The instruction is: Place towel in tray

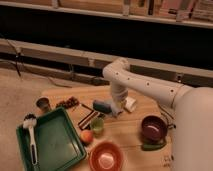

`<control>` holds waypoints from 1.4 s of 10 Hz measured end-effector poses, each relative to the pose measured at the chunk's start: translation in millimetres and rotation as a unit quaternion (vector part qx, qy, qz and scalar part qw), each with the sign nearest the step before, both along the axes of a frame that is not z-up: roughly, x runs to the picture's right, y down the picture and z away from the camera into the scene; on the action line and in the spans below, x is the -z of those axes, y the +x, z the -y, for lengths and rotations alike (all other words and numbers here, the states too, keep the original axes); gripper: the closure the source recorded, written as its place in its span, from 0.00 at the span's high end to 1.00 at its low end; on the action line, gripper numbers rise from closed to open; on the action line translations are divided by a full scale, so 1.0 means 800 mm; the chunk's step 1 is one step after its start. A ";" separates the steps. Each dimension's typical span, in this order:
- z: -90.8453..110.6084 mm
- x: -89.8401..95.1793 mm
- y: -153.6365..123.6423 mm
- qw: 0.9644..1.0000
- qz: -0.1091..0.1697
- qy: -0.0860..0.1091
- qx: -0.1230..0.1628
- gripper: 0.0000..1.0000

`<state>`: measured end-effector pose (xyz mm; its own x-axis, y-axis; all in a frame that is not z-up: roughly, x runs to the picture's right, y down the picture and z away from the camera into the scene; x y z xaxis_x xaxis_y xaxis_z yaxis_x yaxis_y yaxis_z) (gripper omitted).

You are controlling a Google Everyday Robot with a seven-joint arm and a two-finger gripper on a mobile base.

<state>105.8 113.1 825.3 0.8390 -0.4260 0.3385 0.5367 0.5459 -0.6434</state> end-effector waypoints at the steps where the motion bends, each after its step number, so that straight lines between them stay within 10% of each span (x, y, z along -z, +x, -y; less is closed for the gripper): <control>1: -0.006 -0.014 0.008 1.000 0.004 -0.002 -0.008 0.80; 14: 0.004 -0.105 -0.007 0.997 0.075 -0.012 -0.011 0.80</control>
